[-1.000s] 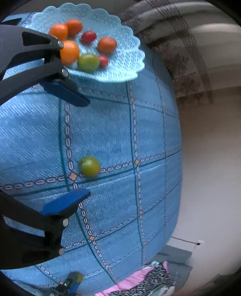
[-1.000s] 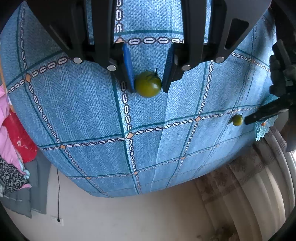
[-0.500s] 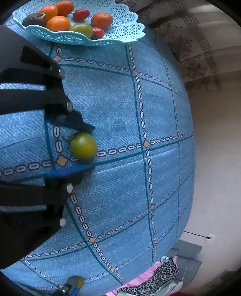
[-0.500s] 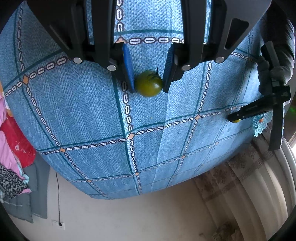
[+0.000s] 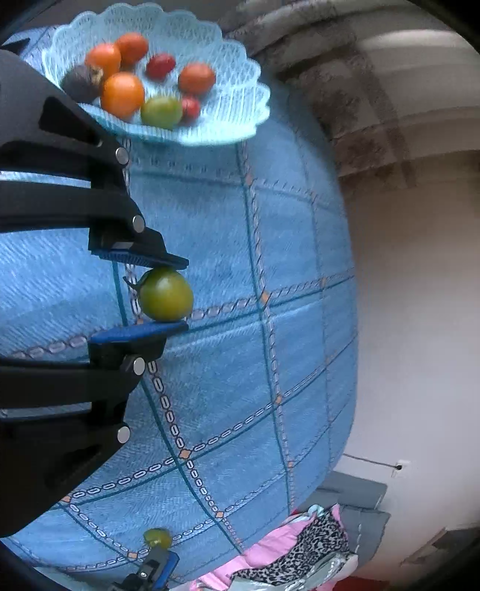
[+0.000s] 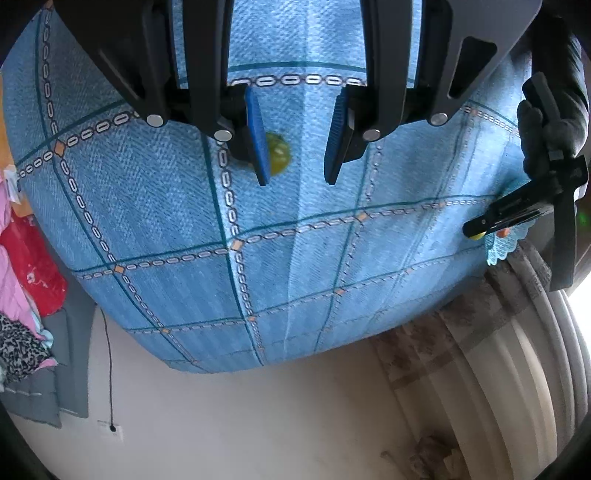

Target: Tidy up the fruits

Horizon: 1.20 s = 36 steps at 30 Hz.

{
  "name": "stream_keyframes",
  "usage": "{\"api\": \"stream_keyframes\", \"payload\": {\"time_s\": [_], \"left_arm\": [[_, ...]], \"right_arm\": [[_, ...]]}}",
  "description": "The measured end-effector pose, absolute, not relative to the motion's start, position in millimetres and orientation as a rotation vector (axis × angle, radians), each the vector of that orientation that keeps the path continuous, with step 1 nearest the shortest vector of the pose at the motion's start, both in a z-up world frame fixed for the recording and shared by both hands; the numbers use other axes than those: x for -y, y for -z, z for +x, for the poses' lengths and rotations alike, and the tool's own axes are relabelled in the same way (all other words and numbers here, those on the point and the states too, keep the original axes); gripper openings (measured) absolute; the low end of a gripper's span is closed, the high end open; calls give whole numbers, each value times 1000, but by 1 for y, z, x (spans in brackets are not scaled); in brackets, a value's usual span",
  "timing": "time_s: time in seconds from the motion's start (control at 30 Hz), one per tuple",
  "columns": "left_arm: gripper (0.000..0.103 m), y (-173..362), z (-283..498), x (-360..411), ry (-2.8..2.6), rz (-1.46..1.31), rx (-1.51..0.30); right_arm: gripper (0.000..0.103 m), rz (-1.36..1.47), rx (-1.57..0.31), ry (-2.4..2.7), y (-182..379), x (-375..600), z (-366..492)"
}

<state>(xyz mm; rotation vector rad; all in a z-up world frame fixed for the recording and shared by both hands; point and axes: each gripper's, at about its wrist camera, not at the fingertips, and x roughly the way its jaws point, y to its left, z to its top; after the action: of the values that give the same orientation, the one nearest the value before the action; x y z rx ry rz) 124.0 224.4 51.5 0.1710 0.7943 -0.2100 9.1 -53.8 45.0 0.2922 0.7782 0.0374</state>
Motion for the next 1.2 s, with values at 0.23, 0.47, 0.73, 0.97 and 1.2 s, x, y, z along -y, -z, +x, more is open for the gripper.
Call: {"api": "stream_keyframes", "payload": {"time_s": [0.23,0.47,0.73,0.97,1.2], "left_arm": [[29,-75,111,-270,169,90,-751],[29,-93,99,-315,123,31,-695],[29,-95,103,-346,99,-39,-692],[29,-96,106,-361,60,-84,-688],[29,-100,106,-373,29,-110,-681]], "right_arm": [[31,264,-764,-73,-61,28,19],[31,206,-746,-102,-81,-1,37],[32,235,-780,56,-77,41,27],[32,252,-876,105,-40,56,18],[33,232,-905,115,-25,49,24]]}}
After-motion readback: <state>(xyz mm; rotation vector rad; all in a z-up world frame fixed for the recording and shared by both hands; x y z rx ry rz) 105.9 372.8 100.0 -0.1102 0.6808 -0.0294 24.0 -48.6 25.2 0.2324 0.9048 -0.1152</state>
